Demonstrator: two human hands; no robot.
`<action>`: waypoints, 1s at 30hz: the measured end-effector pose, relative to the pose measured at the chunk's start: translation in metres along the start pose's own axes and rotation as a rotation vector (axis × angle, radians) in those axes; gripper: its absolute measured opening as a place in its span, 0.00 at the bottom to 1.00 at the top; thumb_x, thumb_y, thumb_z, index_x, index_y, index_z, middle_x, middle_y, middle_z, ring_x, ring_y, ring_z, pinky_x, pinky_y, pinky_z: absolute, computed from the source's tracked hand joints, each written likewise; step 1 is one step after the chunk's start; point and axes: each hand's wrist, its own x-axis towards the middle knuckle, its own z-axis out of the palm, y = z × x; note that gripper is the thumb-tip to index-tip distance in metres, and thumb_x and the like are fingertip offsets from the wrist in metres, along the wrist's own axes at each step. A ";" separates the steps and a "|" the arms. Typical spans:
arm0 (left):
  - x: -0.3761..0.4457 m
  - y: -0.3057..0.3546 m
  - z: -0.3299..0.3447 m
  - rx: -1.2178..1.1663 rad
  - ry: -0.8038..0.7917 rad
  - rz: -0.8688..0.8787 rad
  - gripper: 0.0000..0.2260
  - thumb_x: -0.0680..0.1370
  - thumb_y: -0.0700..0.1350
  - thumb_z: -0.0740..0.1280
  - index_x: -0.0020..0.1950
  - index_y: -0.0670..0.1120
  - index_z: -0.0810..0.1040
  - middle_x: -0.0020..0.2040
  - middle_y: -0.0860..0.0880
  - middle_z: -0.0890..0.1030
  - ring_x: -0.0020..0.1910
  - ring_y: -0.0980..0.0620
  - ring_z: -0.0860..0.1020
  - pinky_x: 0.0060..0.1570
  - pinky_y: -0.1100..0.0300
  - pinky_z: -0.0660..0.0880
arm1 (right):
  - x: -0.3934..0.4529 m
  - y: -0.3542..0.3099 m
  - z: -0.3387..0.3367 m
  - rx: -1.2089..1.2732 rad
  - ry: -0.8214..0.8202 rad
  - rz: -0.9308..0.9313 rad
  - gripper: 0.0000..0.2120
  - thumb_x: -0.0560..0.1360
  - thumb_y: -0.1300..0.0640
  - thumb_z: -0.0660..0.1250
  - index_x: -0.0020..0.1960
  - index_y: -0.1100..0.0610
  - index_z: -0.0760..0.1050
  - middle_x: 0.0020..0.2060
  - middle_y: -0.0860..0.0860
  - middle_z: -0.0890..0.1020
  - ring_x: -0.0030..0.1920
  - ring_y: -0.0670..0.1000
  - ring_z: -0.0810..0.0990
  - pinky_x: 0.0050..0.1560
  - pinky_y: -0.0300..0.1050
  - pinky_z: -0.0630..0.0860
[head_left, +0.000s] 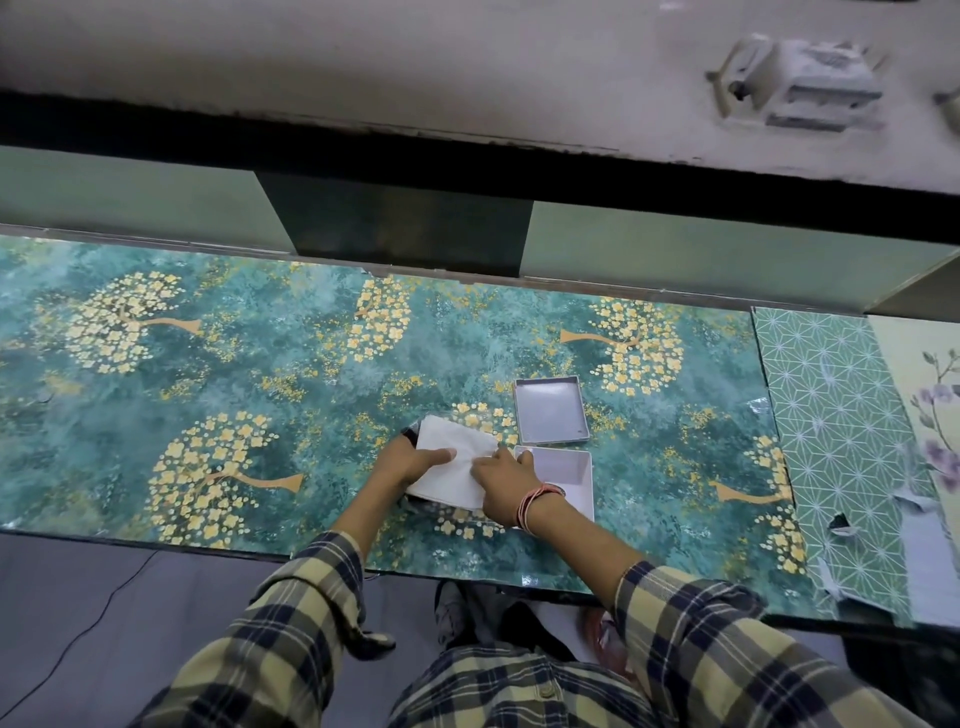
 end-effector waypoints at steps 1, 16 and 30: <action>0.000 0.000 0.001 -0.015 -0.014 -0.010 0.28 0.70 0.53 0.81 0.66 0.44 0.80 0.61 0.41 0.83 0.58 0.38 0.82 0.56 0.42 0.81 | 0.000 0.000 0.000 0.011 0.000 0.002 0.13 0.77 0.64 0.61 0.60 0.62 0.76 0.61 0.58 0.77 0.69 0.63 0.67 0.69 0.63 0.60; 0.036 -0.018 0.014 -0.135 -0.022 0.021 0.47 0.54 0.63 0.82 0.68 0.43 0.76 0.61 0.42 0.82 0.56 0.41 0.83 0.49 0.45 0.84 | 0.004 0.007 0.013 0.042 0.002 -0.013 0.19 0.76 0.62 0.62 0.66 0.59 0.75 0.71 0.56 0.74 0.70 0.62 0.67 0.65 0.61 0.64; -0.030 0.005 -0.004 -0.530 -0.072 0.048 0.23 0.72 0.47 0.80 0.60 0.35 0.81 0.51 0.38 0.87 0.45 0.39 0.86 0.37 0.50 0.83 | -0.016 0.036 -0.008 1.402 0.579 0.310 0.09 0.82 0.52 0.64 0.48 0.56 0.78 0.40 0.50 0.78 0.42 0.52 0.77 0.46 0.42 0.76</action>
